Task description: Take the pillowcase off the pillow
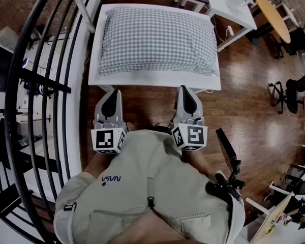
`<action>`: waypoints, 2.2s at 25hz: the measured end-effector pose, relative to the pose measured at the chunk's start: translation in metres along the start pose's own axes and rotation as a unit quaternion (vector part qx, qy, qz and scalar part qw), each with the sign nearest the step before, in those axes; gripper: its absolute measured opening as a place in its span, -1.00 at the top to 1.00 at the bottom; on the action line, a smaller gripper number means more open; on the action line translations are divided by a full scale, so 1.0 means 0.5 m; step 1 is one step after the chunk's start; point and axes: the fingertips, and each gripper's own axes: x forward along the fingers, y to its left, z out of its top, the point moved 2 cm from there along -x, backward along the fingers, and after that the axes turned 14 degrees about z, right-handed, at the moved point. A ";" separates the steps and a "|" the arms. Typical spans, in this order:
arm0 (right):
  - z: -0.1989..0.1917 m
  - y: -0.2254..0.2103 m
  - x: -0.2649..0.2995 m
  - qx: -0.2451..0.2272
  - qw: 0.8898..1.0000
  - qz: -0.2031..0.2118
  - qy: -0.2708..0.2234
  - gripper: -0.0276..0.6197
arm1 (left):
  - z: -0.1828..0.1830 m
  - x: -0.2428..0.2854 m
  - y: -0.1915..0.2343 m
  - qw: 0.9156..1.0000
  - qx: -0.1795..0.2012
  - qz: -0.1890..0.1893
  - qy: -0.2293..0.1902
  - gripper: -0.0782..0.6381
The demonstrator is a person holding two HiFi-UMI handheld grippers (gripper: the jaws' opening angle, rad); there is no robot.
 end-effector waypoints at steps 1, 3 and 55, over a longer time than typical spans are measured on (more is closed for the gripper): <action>0.000 0.007 0.010 0.001 1.000 0.001 0.000 0.91 | -0.001 0.004 0.012 1.000 0.001 0.002 0.001 0.78; -0.001 0.019 0.032 0.000 1.000 0.004 0.001 0.91 | -0.003 0.012 0.035 1.000 0.001 0.008 0.002 0.78; -0.266 0.161 0.576 -0.140 0.899 0.279 0.309 0.47 | -0.133 0.336 0.286 0.987 -0.012 0.092 0.133 0.54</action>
